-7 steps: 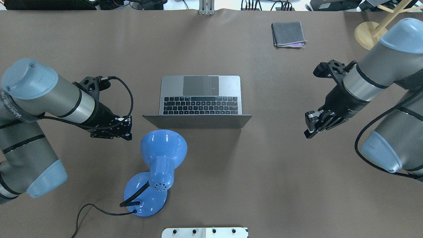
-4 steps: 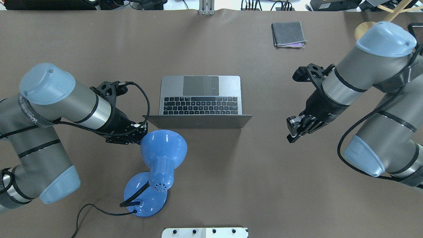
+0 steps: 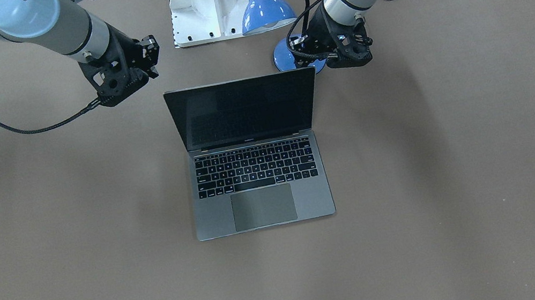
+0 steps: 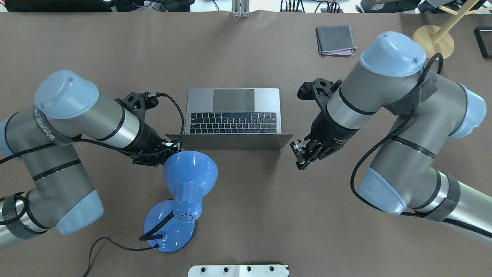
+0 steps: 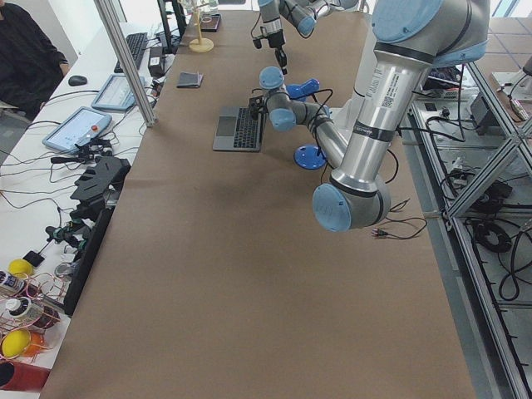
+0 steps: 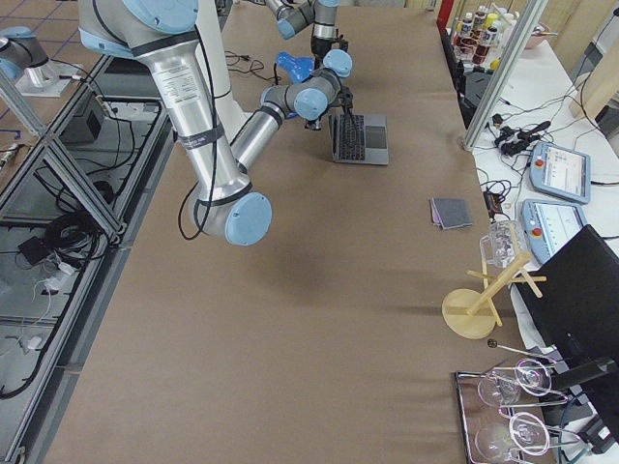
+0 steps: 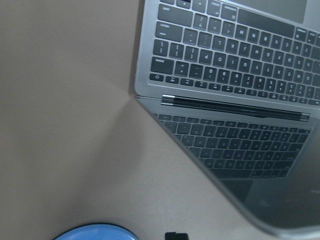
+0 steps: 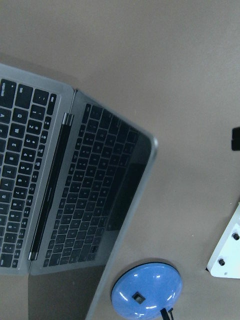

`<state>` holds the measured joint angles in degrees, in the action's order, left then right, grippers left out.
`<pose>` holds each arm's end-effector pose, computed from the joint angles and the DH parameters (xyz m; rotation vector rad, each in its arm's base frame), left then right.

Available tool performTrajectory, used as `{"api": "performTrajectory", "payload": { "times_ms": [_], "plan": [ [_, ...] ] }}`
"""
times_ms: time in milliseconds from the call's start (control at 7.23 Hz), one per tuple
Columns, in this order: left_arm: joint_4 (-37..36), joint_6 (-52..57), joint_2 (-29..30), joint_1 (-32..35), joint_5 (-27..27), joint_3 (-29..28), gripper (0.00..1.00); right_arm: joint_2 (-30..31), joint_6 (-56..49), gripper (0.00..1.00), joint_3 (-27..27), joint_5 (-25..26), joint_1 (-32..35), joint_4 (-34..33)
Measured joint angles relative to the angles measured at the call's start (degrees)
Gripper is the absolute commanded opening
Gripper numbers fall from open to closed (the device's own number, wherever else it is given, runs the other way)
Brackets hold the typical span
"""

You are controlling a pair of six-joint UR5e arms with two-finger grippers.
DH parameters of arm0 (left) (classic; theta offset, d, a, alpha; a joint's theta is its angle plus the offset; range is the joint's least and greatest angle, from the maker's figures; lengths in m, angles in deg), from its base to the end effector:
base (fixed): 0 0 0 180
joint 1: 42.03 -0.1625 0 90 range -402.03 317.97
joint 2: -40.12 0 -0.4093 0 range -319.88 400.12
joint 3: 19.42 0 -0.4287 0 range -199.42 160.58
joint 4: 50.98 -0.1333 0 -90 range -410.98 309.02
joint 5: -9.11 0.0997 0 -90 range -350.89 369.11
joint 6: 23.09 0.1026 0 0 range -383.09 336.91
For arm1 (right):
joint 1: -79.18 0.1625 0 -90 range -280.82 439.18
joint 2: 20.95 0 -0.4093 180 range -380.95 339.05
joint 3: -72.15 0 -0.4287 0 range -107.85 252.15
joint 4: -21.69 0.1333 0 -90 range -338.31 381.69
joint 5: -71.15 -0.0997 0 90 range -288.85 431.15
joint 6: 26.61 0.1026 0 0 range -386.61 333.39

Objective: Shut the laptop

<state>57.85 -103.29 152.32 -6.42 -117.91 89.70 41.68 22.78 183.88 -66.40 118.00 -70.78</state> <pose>0.4440 -0.4059 0.2127 -0.1483 1.1528 -0.0597 -0.4218 -0.4133 0.1770 -0.1129 -1.0899 -0.3653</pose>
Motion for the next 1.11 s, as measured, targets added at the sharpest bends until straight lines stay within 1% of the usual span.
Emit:
{"api": "performTrajectory", "payload": {
  "times_ms": [138,277,415,553,968,1106],
  "plan": [
    [0.0,0.0,0.6,0.0,0.0,-0.5,0.0,-2.0,0.9,0.0,-2.7,1.4,-0.7,2.0],
    [-0.1,-0.4,1.5,0.0,-0.1,-0.8,0.0,-3.4,3.1,0.0,-5.9,2.1,-1.0,6.4],
    [-0.1,-1.3,2.7,0.0,-0.1,-1.5,0.0,-4.0,5.3,0.0,-8.1,2.4,-1.1,10.4],
    [-0.1,-2.2,4.4,0.0,-0.1,-3.0,0.0,-4.2,6.3,0.0,-9.3,2.6,-0.7,12.4],
    [-0.1,-2.6,10.7,2.2,0.4,-10.1,0.0,-6.5,7.0,0.0,-12.4,2.6,3.1,13.4],
    [-0.1,-2.4,12.7,4.1,0.5,-12.6,0.0,-8.3,6.9,0.0,-14.9,2.6,4.0,13.4]
  ]
}}
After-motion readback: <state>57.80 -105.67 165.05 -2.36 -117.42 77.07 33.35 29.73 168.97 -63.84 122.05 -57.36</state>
